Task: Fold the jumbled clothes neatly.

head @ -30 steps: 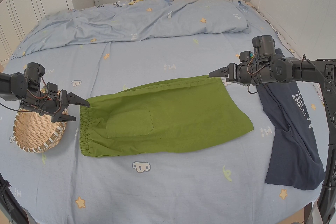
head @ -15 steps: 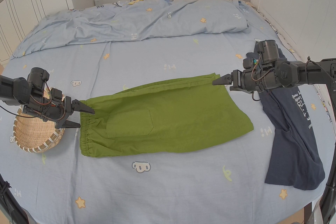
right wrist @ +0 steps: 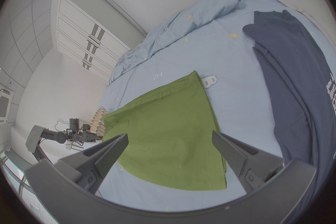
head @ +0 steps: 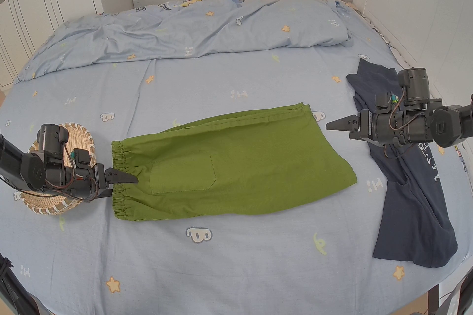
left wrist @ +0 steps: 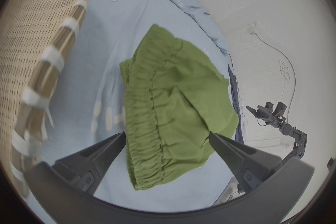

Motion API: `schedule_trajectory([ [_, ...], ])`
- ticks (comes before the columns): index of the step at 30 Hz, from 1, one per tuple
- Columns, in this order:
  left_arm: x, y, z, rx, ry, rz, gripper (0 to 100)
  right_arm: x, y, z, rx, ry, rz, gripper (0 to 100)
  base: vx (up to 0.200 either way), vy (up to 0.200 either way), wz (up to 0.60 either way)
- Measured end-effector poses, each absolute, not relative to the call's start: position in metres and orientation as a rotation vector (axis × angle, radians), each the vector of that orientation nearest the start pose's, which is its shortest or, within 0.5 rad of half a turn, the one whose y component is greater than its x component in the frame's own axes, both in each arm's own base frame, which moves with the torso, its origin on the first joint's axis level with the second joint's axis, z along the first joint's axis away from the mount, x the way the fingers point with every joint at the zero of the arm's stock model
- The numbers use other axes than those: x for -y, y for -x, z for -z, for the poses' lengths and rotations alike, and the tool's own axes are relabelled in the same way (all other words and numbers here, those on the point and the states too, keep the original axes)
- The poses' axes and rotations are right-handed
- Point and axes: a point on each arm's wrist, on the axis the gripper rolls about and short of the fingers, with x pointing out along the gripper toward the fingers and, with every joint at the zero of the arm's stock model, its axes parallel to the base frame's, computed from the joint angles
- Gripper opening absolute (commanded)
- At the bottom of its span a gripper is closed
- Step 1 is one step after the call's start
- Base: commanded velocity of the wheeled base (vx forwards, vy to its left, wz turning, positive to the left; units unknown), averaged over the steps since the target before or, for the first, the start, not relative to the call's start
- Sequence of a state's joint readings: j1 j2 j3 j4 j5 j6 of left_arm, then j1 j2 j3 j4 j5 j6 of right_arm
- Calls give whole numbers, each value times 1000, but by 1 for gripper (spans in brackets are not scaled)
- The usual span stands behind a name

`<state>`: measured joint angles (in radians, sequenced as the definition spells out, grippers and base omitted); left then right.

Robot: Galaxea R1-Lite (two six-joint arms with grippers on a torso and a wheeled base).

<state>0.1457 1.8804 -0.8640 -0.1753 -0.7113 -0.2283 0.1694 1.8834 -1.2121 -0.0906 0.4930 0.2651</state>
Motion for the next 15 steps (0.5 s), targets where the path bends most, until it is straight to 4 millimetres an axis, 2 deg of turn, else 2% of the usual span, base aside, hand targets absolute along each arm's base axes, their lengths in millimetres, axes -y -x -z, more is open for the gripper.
schedule_trajectory([
  [6, -24, -307, -90, -886, 572, 454, 100, -68, -340, -187, -653, -351, -561, 100, 0, 0, 0],
  [15, -23, -317, -79, -877, 568, 456, 100, -68, -336, -191, -644, -349, -566, 100, 0, 0, 0],
])
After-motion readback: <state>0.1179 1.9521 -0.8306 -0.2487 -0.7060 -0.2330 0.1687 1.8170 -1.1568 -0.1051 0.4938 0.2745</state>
